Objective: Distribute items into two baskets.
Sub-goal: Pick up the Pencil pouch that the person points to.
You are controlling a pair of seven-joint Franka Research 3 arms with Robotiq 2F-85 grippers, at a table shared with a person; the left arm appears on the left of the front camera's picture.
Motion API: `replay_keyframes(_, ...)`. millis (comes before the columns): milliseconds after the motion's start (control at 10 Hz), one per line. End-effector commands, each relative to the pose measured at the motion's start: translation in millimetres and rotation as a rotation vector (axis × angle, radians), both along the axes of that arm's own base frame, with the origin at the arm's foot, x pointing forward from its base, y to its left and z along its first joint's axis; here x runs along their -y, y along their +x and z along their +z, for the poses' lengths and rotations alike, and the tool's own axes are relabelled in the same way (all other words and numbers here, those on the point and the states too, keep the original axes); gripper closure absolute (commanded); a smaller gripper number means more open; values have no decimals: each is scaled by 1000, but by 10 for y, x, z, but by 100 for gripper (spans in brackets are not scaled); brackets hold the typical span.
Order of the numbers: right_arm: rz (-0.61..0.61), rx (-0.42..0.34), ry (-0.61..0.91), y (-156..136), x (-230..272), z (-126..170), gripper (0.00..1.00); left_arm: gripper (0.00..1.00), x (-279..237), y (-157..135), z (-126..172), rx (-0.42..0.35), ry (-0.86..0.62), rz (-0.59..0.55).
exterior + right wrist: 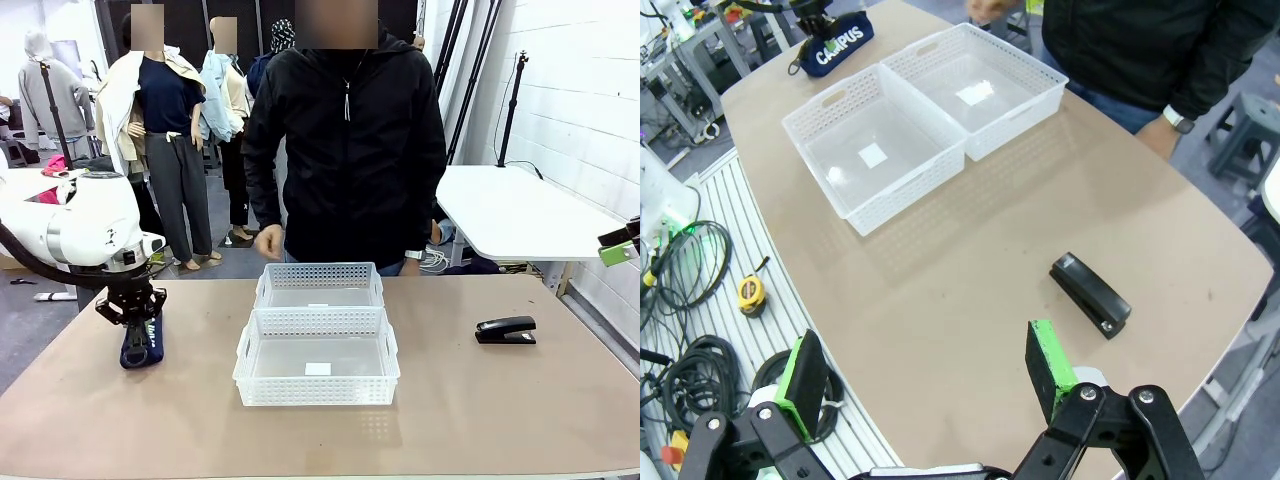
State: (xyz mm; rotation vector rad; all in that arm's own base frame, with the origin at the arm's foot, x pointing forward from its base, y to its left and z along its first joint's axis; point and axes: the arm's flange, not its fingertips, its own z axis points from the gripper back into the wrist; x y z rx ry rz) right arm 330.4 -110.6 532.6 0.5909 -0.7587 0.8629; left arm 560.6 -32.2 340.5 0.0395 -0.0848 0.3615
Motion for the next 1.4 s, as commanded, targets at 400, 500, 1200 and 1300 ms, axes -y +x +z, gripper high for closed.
replay_keyframes(400, 8, 13, 18, 14, -3, 0, 0, 100, -187, 1, 335, -23, -33, -123)
replay_keyframes(500, 8, 13, 18, 14, -3, 0, 0, 100, -250, 0, 578, -37, -36, -164)
replay_keyframes(1200, 8, 13, 18, 14, -3, 0, 0, 100, -325, -695, 2190, 3, -98, -395)
replay_keyframes(1300, 8, 13, 18, 14, -3, 0, 0, 100, -324, -787, 2262, 10, -118, -442)
